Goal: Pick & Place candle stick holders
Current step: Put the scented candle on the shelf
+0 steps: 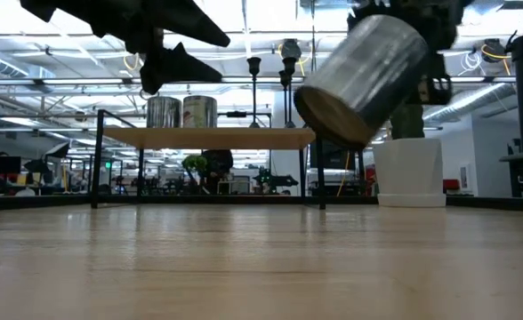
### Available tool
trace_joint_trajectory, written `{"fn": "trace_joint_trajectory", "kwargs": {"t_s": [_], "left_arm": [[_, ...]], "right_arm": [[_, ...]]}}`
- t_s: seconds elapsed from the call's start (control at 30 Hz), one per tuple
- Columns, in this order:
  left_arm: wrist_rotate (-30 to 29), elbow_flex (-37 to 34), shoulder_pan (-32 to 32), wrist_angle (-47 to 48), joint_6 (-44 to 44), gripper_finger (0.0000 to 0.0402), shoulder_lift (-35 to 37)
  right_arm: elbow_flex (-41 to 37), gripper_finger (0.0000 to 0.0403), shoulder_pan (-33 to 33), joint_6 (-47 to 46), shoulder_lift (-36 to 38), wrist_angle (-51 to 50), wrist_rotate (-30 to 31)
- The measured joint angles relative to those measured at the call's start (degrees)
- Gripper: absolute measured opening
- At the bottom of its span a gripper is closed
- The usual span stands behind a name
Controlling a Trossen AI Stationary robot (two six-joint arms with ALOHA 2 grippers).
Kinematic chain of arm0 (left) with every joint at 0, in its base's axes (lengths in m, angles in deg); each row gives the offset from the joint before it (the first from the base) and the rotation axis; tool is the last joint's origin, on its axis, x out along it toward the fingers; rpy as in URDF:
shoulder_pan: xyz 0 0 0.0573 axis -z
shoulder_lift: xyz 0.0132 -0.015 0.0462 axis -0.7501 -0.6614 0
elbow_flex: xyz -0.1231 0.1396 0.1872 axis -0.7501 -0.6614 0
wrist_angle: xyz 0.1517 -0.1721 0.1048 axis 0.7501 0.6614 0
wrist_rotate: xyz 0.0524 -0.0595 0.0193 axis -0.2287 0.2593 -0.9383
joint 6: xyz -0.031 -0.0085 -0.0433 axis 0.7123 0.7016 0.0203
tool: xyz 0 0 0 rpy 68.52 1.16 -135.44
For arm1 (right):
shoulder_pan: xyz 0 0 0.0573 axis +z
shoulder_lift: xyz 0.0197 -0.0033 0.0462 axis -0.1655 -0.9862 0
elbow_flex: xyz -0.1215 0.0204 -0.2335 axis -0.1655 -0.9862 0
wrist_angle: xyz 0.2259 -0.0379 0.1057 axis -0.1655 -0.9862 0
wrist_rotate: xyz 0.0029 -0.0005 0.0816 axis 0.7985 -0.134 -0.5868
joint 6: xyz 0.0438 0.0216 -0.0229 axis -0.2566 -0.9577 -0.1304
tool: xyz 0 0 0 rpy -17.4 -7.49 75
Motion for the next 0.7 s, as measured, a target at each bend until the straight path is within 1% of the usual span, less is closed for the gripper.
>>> {"fn": "trace_joint_trajectory", "kwargs": {"t_s": [0.1, 0.2, 0.33, 0.47, 0.57, 0.63, 0.7], "left_arm": [[0.7, 0.0, -0.15, 0.17, 1.26, 0.0269, 0.0], [2.95, 0.0, -0.26, -0.28, -0.23, 0.0269, 0.0], [3.75, 0.0, 0.05, -2.23, -1.58, 0.0279, 0.0], [5.87, 0.02, 0.17, -3.07, -3.27, 0.0322, 0.0], [5.84, 0.0, 0.1, -3.06, -3.44, 0.0362, 0.0], [6.03, 0.0, -0.12, -3.29, -3.46, 0.0385, 0.0], [6.72, 0.01, -0.33, -3.73, -3.42, 0.0396, 0.0]], "right_arm": [[3.42, 0.0, -1.2, 3.3, -1.88, -1.51, -0.08], [7.13, 0.0, -2.43, 6.87, -4.2, -3.28, -0.07], [11.66, 0.0, -4.12, 10.99, -7.67, -6.22, -0.94], [15.5, 0.0, -5.33, 13.81, -10.93, -7.65, -1.66], [17.82, 0.0, -6.37, 15.44, -12.9, -9.37, -2.83], [19.6, 0.0, -6.86, 16.09, -14.33, -8.13, -3.05], [21.05, 0.0, -7.28, 17.01, -15.53, -8.14, -3.06]]}}
